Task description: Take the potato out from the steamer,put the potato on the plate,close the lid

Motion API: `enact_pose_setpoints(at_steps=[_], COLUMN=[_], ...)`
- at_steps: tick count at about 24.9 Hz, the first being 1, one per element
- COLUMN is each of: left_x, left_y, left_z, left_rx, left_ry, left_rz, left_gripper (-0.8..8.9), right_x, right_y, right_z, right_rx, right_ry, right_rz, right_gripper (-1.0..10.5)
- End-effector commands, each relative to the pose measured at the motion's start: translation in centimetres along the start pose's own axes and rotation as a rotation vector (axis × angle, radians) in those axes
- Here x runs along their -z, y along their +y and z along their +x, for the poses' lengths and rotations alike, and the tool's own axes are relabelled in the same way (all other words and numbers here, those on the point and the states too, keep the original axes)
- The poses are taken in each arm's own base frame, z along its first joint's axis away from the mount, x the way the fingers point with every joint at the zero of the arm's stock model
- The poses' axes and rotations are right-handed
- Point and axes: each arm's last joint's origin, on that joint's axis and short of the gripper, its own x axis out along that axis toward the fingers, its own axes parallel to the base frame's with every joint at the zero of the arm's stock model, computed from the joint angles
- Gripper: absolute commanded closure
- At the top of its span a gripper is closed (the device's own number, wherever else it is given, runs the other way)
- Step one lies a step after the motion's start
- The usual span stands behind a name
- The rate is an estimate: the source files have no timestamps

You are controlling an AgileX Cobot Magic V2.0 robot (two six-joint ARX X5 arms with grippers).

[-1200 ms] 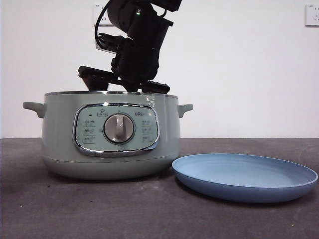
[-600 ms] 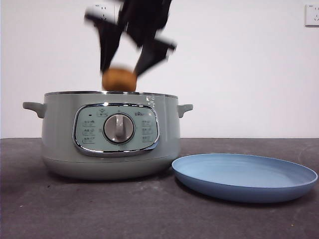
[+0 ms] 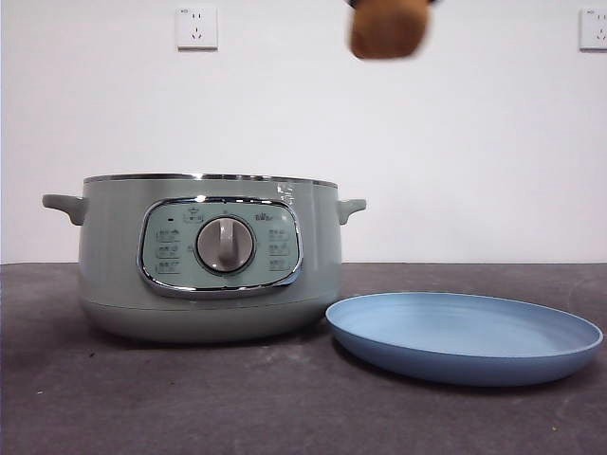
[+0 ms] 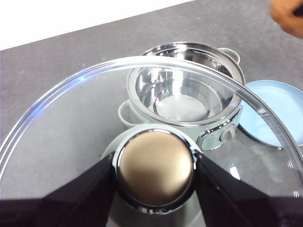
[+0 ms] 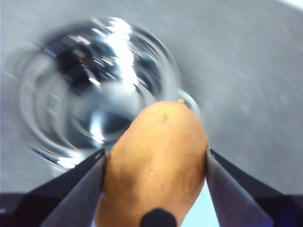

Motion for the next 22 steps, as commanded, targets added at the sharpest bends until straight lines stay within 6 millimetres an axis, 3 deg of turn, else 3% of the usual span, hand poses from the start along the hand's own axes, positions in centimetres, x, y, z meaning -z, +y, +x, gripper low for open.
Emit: enact_pose_setpoints(at_steps=[1,4,8,14,22], left_x=[-0.5,-0.6,-0.7,-0.7,-1.3], left_y=[0.0,0.0,0.0,0.0,-0.1], left_z=[-0.3,-0.3,-0.3,-0.3,0.4], left_rx=[0.005,0.018,0.019,0.019,0.038], left_ry=[-0.066,-0.077,-0.087,-0.087,-0.090], left_rz=[0.003,0.002,0.002,0.002,0.002], left_gripper=[8.22,8.22,8.22,8.22,8.22], right_x=[3.2,7.5,12.2,15.3,16.7], right_y=[-0.9,-1.9,-2.1,-1.9,-2.0], right_z=[1.4,2.9,6.5,9.8,13.7], right_rx=[0.022,-0.026,-0.070,-0.070,-0.065], right_ry=[0.049,0.043,0.092,0.068,0.129], right_rz=[0.034,0.111,0.164,0.190,0.196], right_gripper=[9.6,9.6,9.6,9.6,9.6])
